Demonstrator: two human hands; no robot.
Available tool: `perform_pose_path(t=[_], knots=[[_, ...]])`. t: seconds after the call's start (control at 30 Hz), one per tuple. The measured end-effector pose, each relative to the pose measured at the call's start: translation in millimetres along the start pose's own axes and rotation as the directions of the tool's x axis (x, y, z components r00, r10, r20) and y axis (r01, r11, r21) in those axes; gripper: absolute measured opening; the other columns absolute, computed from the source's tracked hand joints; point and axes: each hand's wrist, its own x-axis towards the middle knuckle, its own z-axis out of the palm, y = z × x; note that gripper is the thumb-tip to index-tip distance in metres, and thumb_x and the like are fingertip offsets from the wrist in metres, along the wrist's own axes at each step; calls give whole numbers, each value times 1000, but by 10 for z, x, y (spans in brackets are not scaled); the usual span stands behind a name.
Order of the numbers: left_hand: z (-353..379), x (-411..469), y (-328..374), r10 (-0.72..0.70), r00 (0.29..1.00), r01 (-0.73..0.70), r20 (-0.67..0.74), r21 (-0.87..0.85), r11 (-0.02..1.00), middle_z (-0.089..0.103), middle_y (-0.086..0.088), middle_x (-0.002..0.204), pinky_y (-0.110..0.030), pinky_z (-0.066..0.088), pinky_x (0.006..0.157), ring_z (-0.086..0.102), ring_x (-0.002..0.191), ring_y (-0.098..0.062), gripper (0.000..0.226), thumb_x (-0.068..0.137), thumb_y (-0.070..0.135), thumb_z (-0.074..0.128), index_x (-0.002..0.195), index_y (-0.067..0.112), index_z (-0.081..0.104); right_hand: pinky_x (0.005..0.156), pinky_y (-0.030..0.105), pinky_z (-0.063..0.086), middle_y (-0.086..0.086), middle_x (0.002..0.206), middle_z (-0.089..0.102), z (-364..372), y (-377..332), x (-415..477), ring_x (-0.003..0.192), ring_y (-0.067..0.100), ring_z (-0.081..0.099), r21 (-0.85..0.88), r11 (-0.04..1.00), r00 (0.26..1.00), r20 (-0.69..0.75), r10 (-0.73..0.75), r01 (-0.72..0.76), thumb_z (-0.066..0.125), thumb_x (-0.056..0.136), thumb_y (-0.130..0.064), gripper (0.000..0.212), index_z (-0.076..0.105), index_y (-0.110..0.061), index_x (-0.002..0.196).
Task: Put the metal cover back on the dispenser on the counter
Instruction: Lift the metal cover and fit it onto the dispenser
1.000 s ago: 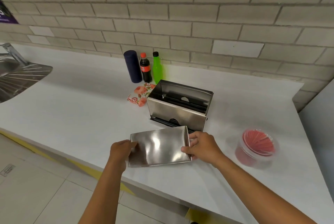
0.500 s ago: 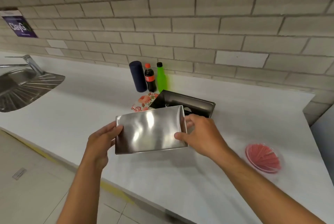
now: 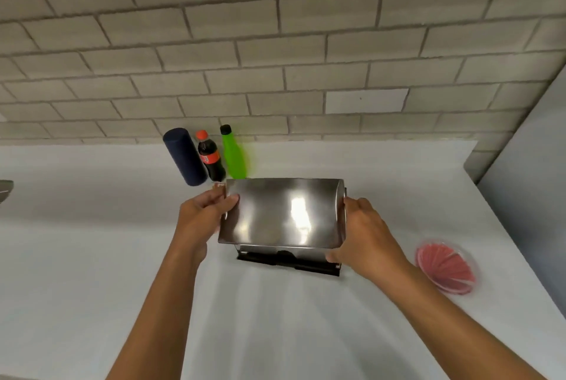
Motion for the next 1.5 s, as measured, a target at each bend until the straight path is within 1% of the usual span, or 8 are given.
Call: perform_pose_path(t=[0.17,0.33,0.43,0.8,0.97,1.07,1.3,1.5], knots=[[54,258,-26,-29,997,27,70,33,999,80,1,94,-21,51,61,72,75,-17,30,85,15,90,113,18,80,84,35,55,5,120,53,51,11,54,106,27,61,3,996,996,-34,85,-85,98,64,-26,76,56,-12,127],[65,455,-65,-32,992,25,119,62,998,82,-8,112,-47,60,101,78,98,-28,37,82,20,93,116,17,81,77,31,51,3,115,54,101,0,96,102,24,58,19,990,989,-44,139,-138,97,61,-28,77,59,-13,125],[45,538,-95,-40,989,30,142,71,997,82,-6,119,-49,58,108,78,110,-25,52,74,27,98,121,17,81,74,29,48,1,111,55,97,8,143,98,21,57,45,986,986,-36,160,-159,99,57,-28,76,62,-14,122],[71,764,-172,-61,976,61,211,4,998,85,-5,109,-44,56,109,80,108,-25,72,55,41,100,119,16,81,77,36,60,0,109,63,-46,-34,349,95,22,64,51,977,978,32,207,-208,102,49,-31,72,66,-15,109],[65,820,-189,-85,975,80,205,33,996,85,-4,105,-35,50,89,80,101,-24,75,54,46,101,120,17,81,81,41,62,0,107,66,-83,-40,404,92,21,67,51,973,973,61,220,-224,104,46,-32,73,68,-13,107],[62,839,-193,-82,973,71,217,58,996,84,-4,105,-36,50,89,79,97,-23,74,54,46,100,120,16,81,79,41,63,1,104,68,-96,-31,435,89,20,68,47,971,970,77,229,-233,105,45,-31,73,69,-13,105],[79,888,-208,-81,975,66,207,79,995,85,-8,108,-44,57,108,79,109,-27,49,74,25,98,118,12,82,84,41,62,2,107,69,-118,-7,488,94,21,69,29,969,965,100,243,-247,106,43,-34,82,69,-10,112],[95,876,-175,-67,977,50,204,88,995,86,-6,99,-35,59,95,81,101,-25,30,79,18,95,107,14,86,85,40,62,1,108,70,-125,6,501,96,21,69,21,967,961,113,251,-254,106,44,-37,83,69,-10,114]])
